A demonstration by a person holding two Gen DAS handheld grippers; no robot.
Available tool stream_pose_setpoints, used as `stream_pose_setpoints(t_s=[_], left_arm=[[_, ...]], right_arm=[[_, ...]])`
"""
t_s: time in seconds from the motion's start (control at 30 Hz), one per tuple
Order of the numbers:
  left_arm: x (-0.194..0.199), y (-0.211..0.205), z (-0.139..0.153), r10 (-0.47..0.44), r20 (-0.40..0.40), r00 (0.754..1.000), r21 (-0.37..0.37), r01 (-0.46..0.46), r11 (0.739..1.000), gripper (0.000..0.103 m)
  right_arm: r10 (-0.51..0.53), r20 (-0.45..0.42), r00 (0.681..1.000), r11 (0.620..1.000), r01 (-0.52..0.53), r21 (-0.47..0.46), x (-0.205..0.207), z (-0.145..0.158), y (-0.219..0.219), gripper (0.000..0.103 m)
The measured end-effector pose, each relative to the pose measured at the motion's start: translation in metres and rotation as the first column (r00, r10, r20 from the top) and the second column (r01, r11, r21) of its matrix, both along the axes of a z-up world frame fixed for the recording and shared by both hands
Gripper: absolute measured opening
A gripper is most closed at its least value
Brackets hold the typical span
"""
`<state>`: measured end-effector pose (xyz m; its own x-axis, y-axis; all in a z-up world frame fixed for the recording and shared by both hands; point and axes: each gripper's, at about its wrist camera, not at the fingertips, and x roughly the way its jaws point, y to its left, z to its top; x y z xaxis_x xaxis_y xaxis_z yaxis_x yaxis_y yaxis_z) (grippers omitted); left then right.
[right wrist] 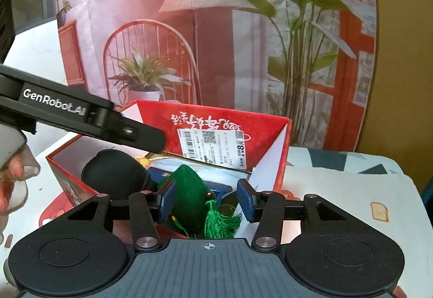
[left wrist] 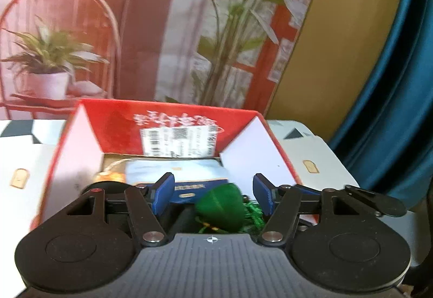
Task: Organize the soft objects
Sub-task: 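Move both grippers to the grey knit sleeve beside the box, then close the left gripper on the grey knit sleeve while the right gripper grips it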
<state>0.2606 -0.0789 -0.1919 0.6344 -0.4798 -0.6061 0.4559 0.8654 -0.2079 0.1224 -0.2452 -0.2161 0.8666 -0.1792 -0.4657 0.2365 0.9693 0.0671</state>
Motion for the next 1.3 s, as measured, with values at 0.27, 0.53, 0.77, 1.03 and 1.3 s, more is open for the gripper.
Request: stream_pose_setpoints(t_s=[0.27,0.53,0.77,1.03,1.3], left_arm=[[-0.05,0.038,0.005,0.028,0.056,0.998,0.061,-0.031,0.998,0.066],[-0.104,0.093,-0.025,0.112,-0.007,0.994,0.077,-0.111,0.991,0.069],[-0.132,0.141,-0.067,0.259,-0.159,0.953,0.041,-0.256,0.966,0.073],[-0.143,0.151,-0.096,0.312,-0.274,0.91,0.008,-0.322,0.947,0.074],[-0.146,0.143,-0.105,0.299,-0.263,0.917,0.028,-0.302,0.953,0.074]], right_arm=[[-0.009,0.075,0.997,1.0,0.01,-0.014,-0.03,0.007,0.021,0.046],[0.006,0.084,0.996,1.0,-0.006,0.001,-0.06,-0.01,0.046,0.046],[-0.003,-0.005,1.0,0.998,0.003,0.066,-0.08,-0.053,0.061,0.046],[-0.038,-0.063,0.997,0.997,0.042,0.066,-0.089,-0.08,0.068,0.051],[-0.054,-0.075,0.996,0.994,0.061,0.091,-0.09,-0.093,0.062,0.06]])
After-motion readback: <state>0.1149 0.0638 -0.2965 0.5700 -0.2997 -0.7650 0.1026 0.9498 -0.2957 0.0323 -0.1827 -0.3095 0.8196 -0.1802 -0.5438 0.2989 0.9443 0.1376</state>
